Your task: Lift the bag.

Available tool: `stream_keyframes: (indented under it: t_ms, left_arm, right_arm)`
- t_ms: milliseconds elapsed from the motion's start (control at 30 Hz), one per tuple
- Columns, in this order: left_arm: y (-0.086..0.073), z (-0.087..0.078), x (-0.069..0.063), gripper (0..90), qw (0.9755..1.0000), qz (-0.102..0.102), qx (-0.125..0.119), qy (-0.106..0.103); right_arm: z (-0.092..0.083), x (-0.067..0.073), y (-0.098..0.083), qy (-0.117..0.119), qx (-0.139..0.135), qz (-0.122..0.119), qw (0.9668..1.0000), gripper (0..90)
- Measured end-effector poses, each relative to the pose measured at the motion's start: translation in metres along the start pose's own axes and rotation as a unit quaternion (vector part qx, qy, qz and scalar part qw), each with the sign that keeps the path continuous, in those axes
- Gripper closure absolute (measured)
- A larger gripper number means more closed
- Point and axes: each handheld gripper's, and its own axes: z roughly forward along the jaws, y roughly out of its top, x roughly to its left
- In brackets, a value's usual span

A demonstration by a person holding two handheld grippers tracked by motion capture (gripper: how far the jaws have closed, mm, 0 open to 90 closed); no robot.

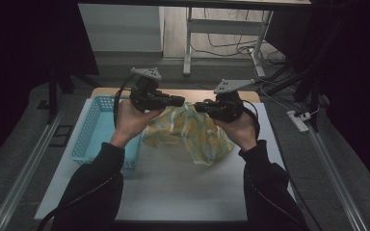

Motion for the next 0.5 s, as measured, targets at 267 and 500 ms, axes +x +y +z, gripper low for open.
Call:
stream_keyframes:
  t_ms: [267,500]
  left_arm:
    - [0.014,-0.009,0.004,90.0,0.9998,-0.003,-0.017,0.002]
    - [0.026,-0.018,0.007,90.0,0.9995,-0.005,-0.028,0.015]
  right_arm:
    - [-0.007,-0.004,0.015,-0.014,-0.008,-0.006,0.9998,90.0]
    - [-0.013,-0.009,0.028,-0.023,-0.018,-0.005,0.9996,90.0]
